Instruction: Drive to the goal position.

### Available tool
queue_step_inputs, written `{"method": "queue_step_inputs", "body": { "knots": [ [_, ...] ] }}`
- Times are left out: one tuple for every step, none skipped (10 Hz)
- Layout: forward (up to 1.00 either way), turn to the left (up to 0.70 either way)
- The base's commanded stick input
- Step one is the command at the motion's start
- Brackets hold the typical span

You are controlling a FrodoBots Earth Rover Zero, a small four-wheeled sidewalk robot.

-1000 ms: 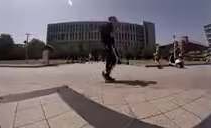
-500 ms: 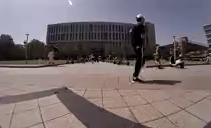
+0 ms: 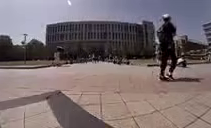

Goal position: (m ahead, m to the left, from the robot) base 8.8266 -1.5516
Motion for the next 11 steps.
{"method": "queue_step_inputs", "body": {
  "knots": [
    [1.00,0.00],
    [1.00,0.00],
    [1.00,0.00],
    [1.00,0.00],
    [1.00,0.00],
    [1.00,0.00],
    [1.00,0.00],
    [1.00,0.00],
    [1.00,0.00],
    [1.00,0.00],
    [1.00,0.00]
  ]
}}
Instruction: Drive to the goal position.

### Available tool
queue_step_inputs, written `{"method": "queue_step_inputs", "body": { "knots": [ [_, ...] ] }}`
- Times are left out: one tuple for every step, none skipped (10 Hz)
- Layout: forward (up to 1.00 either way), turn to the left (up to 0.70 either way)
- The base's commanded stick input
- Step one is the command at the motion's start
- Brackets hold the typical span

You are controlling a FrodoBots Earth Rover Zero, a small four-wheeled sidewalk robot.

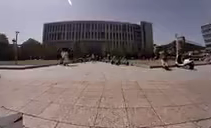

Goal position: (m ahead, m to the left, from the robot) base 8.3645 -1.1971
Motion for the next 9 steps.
{"method": "queue_step_inputs", "body": {
  "knots": [
    [1.00,0.00],
    [1.00,0.00],
    [1.00,0.00],
    [1.00,0.00],
    [1.00,0.00],
    [1.00,0.00],
    [1.00,0.00],
    [1.00,0.00],
    [1.00,0.00]
  ]
}}
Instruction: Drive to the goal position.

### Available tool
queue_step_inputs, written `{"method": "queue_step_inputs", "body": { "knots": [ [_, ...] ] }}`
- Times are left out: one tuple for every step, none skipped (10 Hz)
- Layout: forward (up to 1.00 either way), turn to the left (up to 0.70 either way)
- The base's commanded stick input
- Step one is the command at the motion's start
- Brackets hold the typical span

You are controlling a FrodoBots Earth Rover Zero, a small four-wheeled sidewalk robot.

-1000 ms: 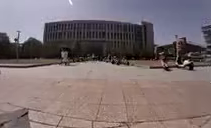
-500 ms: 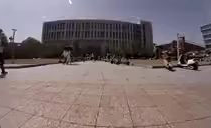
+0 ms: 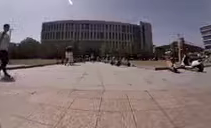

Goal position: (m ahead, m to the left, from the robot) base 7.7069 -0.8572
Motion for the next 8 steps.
{"method": "queue_step_inputs", "body": {
  "knots": [
    [1.00,0.00],
    [1.00,0.00],
    [1.00,0.00],
    [1.00,0.00],
    [1.00,0.00],
    [1.00,0.00],
    [1.00,0.00],
    [1.00,0.00]
  ]
}}
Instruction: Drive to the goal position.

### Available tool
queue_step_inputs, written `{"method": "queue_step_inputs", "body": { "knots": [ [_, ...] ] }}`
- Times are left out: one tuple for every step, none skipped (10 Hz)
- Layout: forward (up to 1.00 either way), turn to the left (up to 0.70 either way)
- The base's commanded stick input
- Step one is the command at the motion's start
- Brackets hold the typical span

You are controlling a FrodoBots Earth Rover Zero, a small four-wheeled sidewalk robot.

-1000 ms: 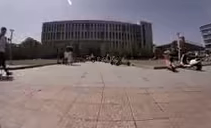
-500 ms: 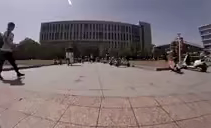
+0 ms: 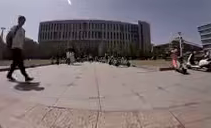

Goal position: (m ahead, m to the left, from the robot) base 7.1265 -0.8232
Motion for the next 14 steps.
{"method": "queue_step_inputs", "body": {
  "knots": [
    [1.00,0.00],
    [1.00,0.00],
    [0.00,0.00],
    [0.00,0.00],
    [0.00,0.00],
    [0.00,0.00],
    [0.00,0.00],
    [0.00,0.15],
    [0.00,0.90],
    [0.00,1.00],
    [0.58,0.56],
    [1.00,0.12],
    [1.00,0.00],
    [1.00,0.00]
  ]
}}
